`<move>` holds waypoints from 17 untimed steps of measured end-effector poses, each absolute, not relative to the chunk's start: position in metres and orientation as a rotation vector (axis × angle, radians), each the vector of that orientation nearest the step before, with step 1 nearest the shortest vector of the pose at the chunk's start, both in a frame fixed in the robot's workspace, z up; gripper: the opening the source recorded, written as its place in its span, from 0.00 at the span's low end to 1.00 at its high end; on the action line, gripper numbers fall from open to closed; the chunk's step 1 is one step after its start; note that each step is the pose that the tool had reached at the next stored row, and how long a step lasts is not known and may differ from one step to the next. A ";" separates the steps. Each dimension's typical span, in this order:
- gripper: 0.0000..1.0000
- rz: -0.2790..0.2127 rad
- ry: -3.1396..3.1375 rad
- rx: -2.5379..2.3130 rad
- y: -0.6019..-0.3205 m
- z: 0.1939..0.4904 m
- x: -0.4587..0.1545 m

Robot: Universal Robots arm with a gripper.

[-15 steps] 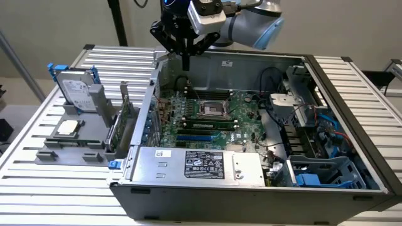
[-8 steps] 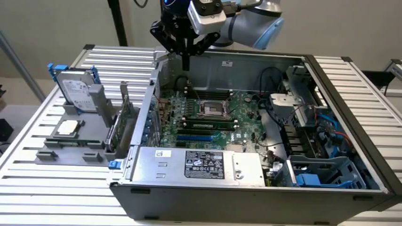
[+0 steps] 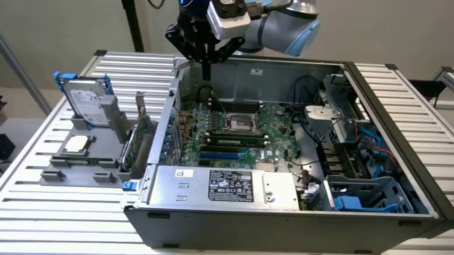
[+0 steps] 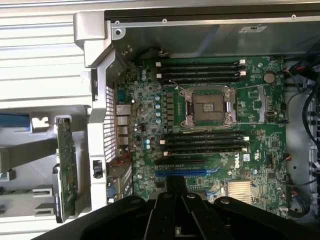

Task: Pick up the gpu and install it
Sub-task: 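Reach for the gpu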

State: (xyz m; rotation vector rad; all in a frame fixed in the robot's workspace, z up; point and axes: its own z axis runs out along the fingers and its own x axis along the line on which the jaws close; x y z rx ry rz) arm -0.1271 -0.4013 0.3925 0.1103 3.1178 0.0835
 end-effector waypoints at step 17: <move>0.11 0.084 3.109 0.110 -0.431 0.392 -0.201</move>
